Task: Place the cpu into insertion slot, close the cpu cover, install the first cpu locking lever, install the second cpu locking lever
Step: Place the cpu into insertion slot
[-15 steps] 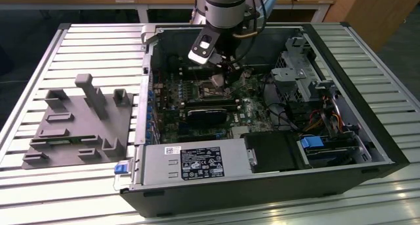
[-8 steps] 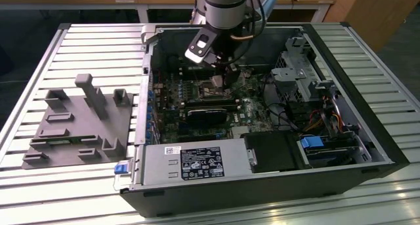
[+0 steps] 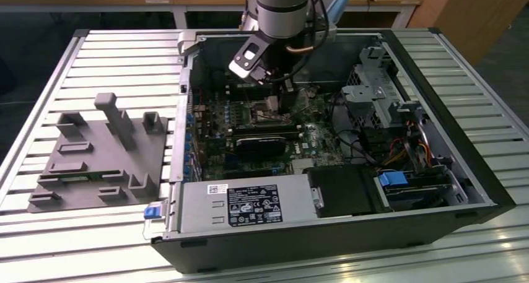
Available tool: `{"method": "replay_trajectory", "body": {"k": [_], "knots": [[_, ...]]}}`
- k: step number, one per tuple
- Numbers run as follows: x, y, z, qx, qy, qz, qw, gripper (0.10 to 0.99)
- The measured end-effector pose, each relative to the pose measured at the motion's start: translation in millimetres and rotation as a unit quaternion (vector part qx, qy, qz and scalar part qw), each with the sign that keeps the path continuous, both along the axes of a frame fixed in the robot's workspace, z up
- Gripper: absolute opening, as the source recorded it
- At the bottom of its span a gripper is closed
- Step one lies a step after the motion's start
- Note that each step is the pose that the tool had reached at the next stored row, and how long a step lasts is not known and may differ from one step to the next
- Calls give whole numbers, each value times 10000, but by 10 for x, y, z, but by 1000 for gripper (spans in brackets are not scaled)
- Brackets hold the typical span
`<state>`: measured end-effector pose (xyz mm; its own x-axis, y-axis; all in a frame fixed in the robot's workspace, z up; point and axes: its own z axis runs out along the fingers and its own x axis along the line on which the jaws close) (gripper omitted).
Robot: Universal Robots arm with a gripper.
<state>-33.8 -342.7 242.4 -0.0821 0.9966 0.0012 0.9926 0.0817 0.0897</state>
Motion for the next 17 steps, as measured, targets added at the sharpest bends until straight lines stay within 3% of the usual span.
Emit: {"method": "replay_trajectory", "body": {"k": [5, 17], "knots": [[-21, 46, -44, 1, -1, -58, 10000, 541], [-85, 86, -132, 0, 0, -297, 9996, 541]]}}
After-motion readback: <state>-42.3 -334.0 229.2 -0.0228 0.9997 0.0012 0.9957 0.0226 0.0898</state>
